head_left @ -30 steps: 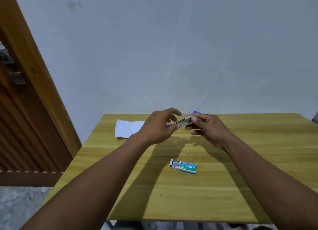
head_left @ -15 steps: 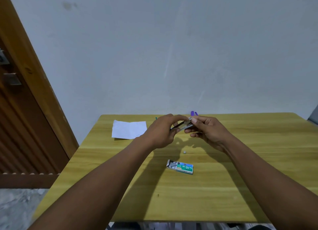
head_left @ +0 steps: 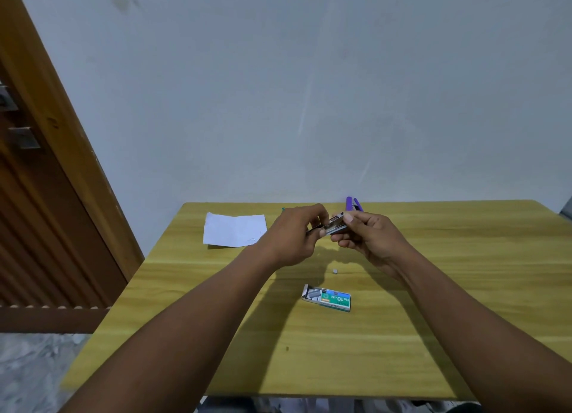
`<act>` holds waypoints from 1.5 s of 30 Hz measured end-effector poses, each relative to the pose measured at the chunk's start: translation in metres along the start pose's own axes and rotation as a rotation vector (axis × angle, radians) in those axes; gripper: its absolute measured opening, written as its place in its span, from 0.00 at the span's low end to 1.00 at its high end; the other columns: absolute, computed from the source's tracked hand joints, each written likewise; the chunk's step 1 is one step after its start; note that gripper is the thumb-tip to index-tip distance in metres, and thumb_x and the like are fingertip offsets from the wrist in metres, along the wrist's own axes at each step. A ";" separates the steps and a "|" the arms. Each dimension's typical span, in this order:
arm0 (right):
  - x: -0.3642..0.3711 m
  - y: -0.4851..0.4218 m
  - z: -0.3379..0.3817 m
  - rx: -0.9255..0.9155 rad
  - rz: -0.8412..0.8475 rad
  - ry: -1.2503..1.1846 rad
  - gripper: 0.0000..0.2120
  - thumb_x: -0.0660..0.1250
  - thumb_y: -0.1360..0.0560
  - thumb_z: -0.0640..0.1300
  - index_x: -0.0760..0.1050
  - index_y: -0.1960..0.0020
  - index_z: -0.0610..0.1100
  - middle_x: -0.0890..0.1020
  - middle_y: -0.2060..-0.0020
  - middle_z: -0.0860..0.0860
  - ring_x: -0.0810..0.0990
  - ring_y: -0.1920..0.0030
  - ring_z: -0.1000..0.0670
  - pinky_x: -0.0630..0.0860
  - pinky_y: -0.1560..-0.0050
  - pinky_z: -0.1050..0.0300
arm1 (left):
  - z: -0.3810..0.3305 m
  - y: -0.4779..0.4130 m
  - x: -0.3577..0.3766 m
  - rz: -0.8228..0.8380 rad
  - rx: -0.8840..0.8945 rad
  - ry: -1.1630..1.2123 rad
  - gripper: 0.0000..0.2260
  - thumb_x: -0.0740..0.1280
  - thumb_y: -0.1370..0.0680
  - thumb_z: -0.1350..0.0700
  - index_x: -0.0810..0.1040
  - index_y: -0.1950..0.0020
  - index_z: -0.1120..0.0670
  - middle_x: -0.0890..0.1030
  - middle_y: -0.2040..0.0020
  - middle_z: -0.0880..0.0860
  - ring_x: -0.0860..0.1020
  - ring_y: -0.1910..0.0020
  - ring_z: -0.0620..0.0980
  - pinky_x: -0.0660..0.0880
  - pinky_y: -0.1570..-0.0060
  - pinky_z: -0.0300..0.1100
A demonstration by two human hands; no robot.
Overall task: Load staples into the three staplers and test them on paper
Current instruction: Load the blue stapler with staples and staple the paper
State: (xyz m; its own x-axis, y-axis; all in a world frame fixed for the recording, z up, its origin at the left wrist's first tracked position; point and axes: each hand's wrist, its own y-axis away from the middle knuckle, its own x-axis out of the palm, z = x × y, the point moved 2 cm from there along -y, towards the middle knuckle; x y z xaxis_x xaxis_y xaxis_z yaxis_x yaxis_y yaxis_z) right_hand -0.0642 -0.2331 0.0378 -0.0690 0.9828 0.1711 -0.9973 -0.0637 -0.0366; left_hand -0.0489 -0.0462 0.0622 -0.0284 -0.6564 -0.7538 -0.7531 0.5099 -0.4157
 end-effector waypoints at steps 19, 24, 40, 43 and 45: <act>0.049 -0.009 0.002 0.210 -0.278 -0.664 0.07 0.64 0.19 0.39 0.78 0.47 0.35 0.84 0.54 0.38 0.87 0.64 0.44 0.84 0.66 0.53 | -0.005 0.001 -0.017 -0.202 0.710 -1.079 0.13 0.55 0.21 0.65 0.78 0.48 0.56 0.80 0.53 0.57 0.75 0.64 0.56 0.68 0.68 0.46; 0.052 -0.005 0.012 0.189 -0.272 -0.647 0.08 0.64 0.19 0.40 0.78 0.47 0.35 0.83 0.52 0.37 0.87 0.65 0.42 0.83 0.67 0.54 | -0.009 0.002 -0.015 -0.269 0.646 -1.002 0.19 0.48 0.19 0.65 0.79 0.48 0.56 0.80 0.54 0.57 0.73 0.66 0.56 0.66 0.69 0.46; 0.033 0.001 -0.003 0.248 -0.268 -0.826 0.23 0.62 0.21 0.57 0.80 0.52 0.37 0.82 0.58 0.42 0.80 0.57 0.45 0.78 0.52 0.52 | -0.014 0.003 -0.004 0.394 -0.512 0.805 0.06 0.63 0.19 0.64 0.75 0.54 0.56 0.76 0.64 0.58 0.77 0.72 0.52 0.73 0.71 0.40; 0.036 0.006 -0.002 0.193 -0.202 -0.976 0.25 0.62 0.23 0.59 0.81 0.54 0.37 0.84 0.60 0.42 0.80 0.60 0.44 0.76 0.51 0.52 | -0.007 0.011 0.009 0.485 -0.598 1.147 0.07 0.63 0.19 0.61 0.74 0.56 0.55 0.73 0.63 0.55 0.75 0.71 0.51 0.71 0.73 0.39; 0.037 0.007 -0.002 0.181 -0.186 -1.006 0.26 0.62 0.23 0.61 0.82 0.55 0.36 0.84 0.60 0.42 0.80 0.60 0.44 0.76 0.53 0.51 | -0.003 0.017 0.015 0.477 -0.618 1.252 0.04 0.65 0.20 0.59 0.74 0.54 0.56 0.73 0.62 0.55 0.74 0.70 0.50 0.71 0.73 0.39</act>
State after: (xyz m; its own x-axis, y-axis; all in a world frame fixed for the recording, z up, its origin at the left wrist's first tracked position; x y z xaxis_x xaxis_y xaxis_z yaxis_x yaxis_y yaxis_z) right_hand -0.0740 -0.1965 0.0425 0.1801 0.3862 0.9047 -0.9775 -0.0328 0.2086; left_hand -0.0642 -0.0492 0.0454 -0.6433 -0.7041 0.3008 -0.6549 0.7095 0.2602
